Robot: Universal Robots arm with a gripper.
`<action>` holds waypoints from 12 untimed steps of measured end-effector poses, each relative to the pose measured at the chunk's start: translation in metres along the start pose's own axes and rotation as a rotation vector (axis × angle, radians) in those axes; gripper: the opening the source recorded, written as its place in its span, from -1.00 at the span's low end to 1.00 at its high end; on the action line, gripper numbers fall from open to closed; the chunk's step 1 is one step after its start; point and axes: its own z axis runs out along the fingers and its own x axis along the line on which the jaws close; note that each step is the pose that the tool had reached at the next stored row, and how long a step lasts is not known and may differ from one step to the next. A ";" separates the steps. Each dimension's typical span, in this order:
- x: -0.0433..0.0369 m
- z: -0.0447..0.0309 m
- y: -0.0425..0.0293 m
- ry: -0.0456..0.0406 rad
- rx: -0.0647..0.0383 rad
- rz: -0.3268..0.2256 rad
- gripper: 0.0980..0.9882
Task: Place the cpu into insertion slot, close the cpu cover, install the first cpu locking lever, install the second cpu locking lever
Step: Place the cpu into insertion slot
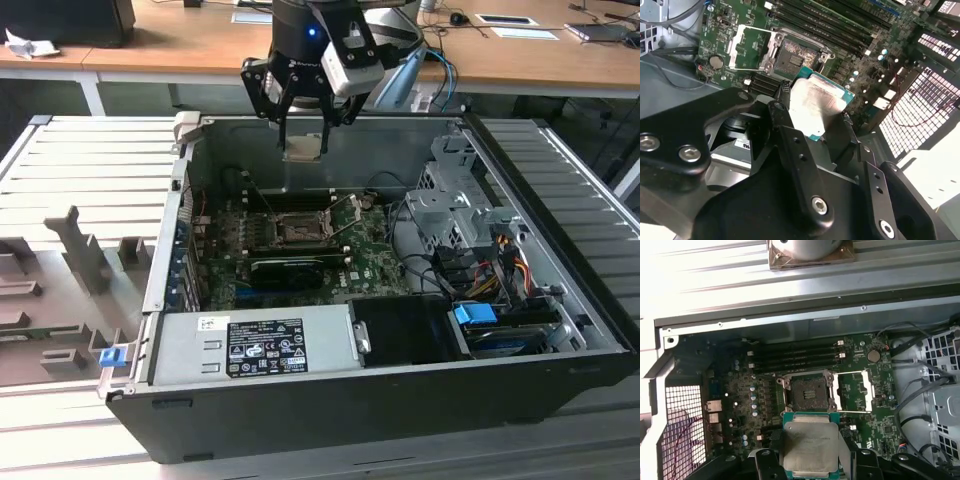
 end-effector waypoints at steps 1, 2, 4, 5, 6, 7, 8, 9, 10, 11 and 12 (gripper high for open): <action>0.0000 0.0004 0.0000 -0.0001 0.000 0.001 -0.03; 0.0000 0.0006 -0.0001 -0.0003 0.001 0.003 -0.03; 0.0000 0.0009 -0.0001 -0.0007 0.001 0.006 -0.03; 0.0000 0.0011 -0.0001 -0.0012 0.001 0.013 -0.03; 0.0000 0.0013 -0.0001 -0.0017 0.001 0.017 -0.03; 0.0000 0.0014 -0.0001 -0.0019 0.001 0.020 -0.03; 0.0000 0.0014 -0.0001 -0.0020 0.001 0.021 -0.03; 0.0000 0.0015 -0.0001 -0.0021 0.001 0.023 -0.03; 0.0000 0.0015 -0.0001 -0.0023 0.001 0.024 -0.03; 0.0000 0.0015 -0.0001 -0.0024 0.001 0.026 -0.03; 0.0000 0.0016 -0.0001 -0.0026 0.001 0.028 -0.03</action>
